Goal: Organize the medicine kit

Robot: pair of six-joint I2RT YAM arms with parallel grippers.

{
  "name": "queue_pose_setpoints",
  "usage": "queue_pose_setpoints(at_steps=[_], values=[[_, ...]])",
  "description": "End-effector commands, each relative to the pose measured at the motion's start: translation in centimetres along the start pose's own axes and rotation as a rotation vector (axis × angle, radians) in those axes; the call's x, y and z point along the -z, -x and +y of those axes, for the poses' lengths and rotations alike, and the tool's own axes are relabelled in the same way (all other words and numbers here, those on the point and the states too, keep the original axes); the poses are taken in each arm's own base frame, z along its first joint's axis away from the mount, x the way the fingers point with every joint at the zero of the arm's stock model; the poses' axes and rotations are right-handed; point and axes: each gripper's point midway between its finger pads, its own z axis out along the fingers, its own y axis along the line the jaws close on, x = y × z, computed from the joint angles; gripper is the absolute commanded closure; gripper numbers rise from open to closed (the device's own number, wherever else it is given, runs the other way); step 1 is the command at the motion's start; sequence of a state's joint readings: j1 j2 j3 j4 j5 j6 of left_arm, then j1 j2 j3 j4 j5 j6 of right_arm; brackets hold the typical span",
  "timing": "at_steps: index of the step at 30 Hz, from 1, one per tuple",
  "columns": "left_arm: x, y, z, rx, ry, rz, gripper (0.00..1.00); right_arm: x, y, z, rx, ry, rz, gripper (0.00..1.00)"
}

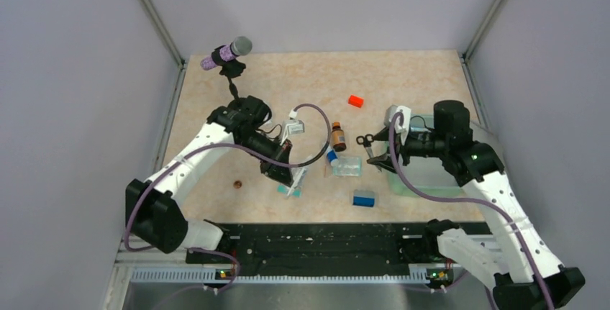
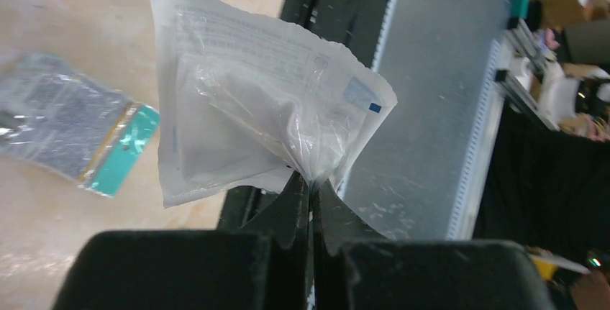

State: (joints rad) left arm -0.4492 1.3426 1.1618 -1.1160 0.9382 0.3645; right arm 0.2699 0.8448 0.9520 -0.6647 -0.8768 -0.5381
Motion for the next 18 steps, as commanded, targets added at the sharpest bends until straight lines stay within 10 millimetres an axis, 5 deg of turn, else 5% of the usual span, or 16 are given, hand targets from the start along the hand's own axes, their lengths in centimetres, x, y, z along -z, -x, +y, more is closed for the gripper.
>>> queue_pose_setpoints(at_steps=[1,6,18], values=[[0.4,0.6,-4.8,-0.018,-0.231,0.043,1.00,-1.3,3.5,0.8,0.212,0.106,-0.034,0.37],[-0.1,1.5,-6.8,0.033,-0.355,0.154,1.00,-3.5,4.3,2.1,0.256,0.226,-0.010,0.37],[-0.5,5.6,-8.4,0.005,-0.464,0.076,1.00,-7.1,4.9,6.2,0.133,0.496,-0.092,0.37]])
